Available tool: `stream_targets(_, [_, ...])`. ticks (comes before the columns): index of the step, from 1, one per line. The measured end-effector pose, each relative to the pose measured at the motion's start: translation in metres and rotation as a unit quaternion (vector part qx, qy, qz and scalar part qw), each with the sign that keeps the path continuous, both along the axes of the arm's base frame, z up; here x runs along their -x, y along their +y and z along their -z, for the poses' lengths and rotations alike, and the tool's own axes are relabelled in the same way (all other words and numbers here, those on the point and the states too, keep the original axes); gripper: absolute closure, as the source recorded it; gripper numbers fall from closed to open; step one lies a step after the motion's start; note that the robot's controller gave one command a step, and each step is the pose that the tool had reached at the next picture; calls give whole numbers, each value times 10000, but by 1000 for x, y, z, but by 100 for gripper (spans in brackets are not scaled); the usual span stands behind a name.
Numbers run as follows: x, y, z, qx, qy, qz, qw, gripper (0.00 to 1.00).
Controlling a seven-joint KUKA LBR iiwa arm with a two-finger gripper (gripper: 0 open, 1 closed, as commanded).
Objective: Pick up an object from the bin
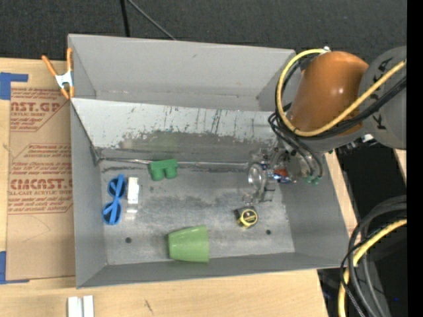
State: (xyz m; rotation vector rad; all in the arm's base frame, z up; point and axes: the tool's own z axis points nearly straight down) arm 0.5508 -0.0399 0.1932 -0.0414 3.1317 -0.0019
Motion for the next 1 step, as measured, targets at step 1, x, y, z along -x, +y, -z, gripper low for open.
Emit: stream_targets(1, [21,7,-47,-3,16,-94,10000,100])
